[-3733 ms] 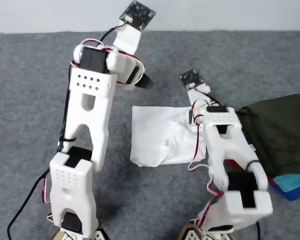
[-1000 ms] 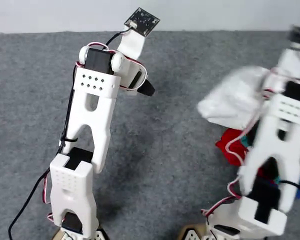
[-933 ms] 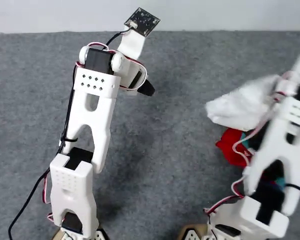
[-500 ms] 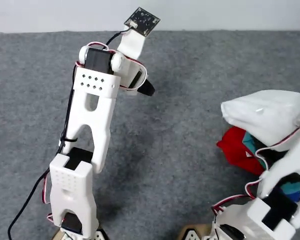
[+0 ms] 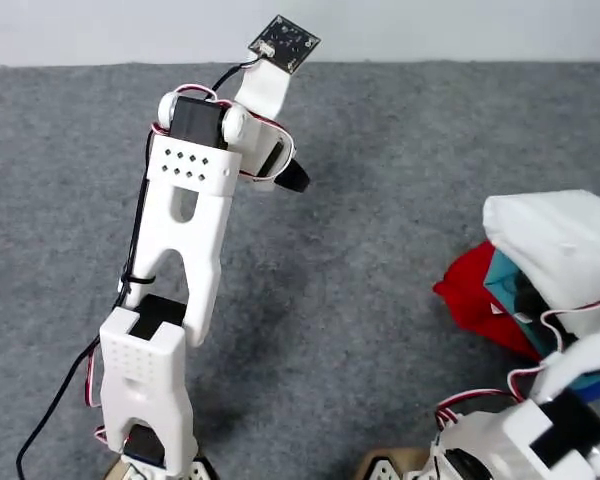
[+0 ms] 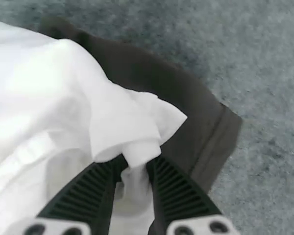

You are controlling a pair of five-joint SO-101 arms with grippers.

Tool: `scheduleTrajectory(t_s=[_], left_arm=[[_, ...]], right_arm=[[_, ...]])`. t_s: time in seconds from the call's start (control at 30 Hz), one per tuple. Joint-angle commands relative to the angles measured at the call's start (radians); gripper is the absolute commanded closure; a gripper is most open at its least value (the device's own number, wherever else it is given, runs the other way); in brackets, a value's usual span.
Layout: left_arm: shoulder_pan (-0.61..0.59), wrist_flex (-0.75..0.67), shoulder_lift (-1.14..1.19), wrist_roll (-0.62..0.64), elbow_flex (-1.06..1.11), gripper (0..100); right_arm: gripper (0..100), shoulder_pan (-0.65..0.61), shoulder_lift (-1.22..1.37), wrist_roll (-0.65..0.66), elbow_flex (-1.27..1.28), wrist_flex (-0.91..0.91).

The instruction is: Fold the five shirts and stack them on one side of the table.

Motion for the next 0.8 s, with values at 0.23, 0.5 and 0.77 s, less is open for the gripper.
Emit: scheduleTrajectory(t_s=[0.23,0.5,0.77], left_arm=[[0.018,0.017,-0.063,-0.003,-0.004,69],[0.018,0.017,-0.064,-0.003,0.096,69],[0.02,0.017,-0.066,-0.003,0.096,69]], right_arm=[[99.0,0.038,-0.045,0.012,0.003,0.047],[97.2,0.038,-0.048,0.012,-0.006,0.119],[77.8,0.028,-0.048,-0.041,-0.361,0.4]])
